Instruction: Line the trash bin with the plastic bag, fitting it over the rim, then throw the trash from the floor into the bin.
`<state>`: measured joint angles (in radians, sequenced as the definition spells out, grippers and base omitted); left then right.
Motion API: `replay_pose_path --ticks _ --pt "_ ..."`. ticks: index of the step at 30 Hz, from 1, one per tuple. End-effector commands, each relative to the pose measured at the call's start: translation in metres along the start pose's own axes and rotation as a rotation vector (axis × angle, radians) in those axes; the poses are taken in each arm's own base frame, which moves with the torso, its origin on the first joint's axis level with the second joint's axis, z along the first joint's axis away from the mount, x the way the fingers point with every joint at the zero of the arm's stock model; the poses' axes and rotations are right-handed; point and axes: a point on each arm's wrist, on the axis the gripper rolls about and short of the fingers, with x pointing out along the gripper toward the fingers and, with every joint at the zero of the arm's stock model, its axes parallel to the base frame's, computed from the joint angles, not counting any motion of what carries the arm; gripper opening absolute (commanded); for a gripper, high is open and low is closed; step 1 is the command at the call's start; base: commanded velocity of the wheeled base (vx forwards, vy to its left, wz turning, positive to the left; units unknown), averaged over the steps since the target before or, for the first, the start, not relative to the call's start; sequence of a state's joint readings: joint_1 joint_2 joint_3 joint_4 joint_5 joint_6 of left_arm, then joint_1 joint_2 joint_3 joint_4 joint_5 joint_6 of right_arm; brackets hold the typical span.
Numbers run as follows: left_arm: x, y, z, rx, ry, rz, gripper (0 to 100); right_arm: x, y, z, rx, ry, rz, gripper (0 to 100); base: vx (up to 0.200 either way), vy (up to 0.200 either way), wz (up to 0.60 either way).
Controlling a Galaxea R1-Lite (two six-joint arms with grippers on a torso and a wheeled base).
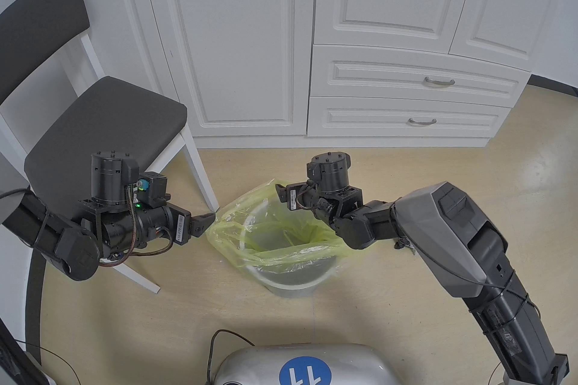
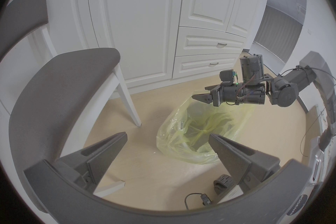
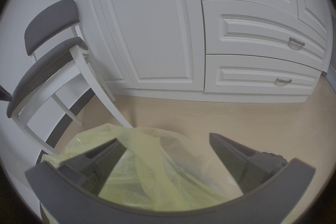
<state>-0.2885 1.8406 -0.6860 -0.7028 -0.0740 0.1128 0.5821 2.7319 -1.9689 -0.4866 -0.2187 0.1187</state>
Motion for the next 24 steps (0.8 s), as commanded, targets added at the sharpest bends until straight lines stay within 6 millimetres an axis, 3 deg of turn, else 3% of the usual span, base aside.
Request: replay_pose_path --ticks 1,7,12,16,20,24 --pt "0.013 -0.023 -0.007 0.017 0.023 -0.071 100 -0.039 -0.011 0.043 -0.046 0.001 -0.009 100 0.0 0.0 0.0" --pt "0.041 -0.06 -0.024 -0.001 0.052 -0.158 100 -0.055 -0.026 0.039 -0.092 0.061 -0.037 100 0.0 0.0 0.0" --pt "0.065 -0.052 -0.031 -0.086 0.031 -0.132 100 -0.073 -0.04 0.038 -0.102 0.111 -0.069 100 0.0 0.0 0.0" --pt "0.077 -0.04 -0.032 -0.122 0.031 -0.102 100 -0.094 -0.049 0.02 -0.171 0.219 -0.054 100 0.0 0.0 0.0" --pt "0.09 -0.038 -0.037 -0.14 0.039 -0.081 100 -0.087 -0.067 0.0 -0.26 0.275 -0.08 100 0.0 0.0 0.0" --pt "0.098 -0.036 -0.039 -0.148 0.039 -0.042 100 -0.074 -0.085 0.0 -0.22 0.252 -0.131 100 0.0 0.0 0.0"
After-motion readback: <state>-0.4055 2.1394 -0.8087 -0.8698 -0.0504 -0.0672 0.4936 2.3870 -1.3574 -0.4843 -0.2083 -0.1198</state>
